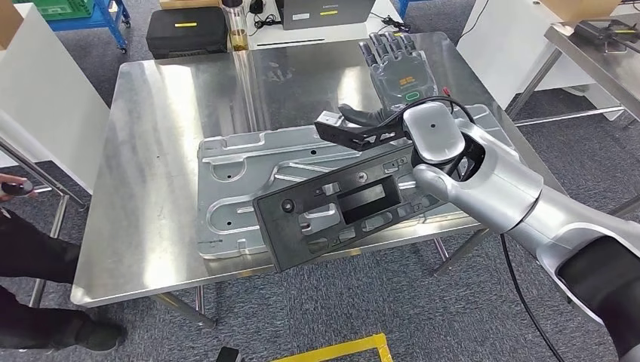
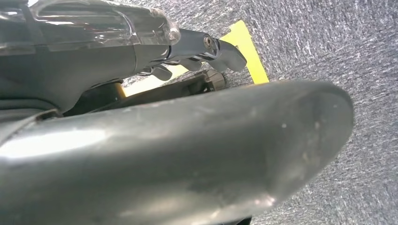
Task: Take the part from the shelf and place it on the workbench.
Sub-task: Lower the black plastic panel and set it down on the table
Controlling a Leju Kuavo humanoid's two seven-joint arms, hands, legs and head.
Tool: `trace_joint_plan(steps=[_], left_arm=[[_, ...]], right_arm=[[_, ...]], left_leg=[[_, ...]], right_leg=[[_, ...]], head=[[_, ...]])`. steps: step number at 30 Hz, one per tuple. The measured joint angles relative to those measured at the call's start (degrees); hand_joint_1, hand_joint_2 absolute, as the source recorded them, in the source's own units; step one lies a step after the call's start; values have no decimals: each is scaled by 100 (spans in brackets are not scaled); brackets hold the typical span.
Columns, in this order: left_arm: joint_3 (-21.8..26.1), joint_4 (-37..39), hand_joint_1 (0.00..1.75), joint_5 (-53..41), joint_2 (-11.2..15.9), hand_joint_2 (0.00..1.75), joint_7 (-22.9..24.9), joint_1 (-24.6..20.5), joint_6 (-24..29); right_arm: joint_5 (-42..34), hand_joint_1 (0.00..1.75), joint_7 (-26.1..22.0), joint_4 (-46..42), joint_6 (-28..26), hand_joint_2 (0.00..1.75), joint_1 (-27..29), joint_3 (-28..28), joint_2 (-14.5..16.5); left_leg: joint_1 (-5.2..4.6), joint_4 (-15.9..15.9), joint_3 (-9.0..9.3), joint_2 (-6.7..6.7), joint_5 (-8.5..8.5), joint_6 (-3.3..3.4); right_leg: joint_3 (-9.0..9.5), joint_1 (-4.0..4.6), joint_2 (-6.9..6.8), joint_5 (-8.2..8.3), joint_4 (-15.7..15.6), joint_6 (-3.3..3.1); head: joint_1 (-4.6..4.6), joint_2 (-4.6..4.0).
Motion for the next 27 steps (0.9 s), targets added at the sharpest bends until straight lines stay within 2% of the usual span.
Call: trace_joint_plan(steps=[7,11,17,27], left_arm=[[2,0,0,38,2,0,114,0,5],[4,1,0,65,18,0,124,12,13],[7,2,0,79,74,0,107,28,27],[7,2,0,79,103,0,105,28,27]], right_arm=[[-40,0,183,-111,-19,0,-99,-25,-118],[-138,0,376,-358,98,0,-163,-167,-414],[-187,0,385,-812,296,0,-188,-554,-932],[-193,0,385,-1222,313,0,-187,-789,-1252]], left_leg=[[0,2,0,-43,2,2],[0,6,-3,-87,4,3],[0,7,-7,-130,4,4],[0,7,-6,-103,8,10]], right_leg=[[1,-1,-9,0,0,0],[3,-2,-34,-1,-2,1],[11,-2,-60,-5,-4,8],[14,-2,-62,-5,-5,8]], head=[[-2,0],[-4,0],[5,0],[4,0]])
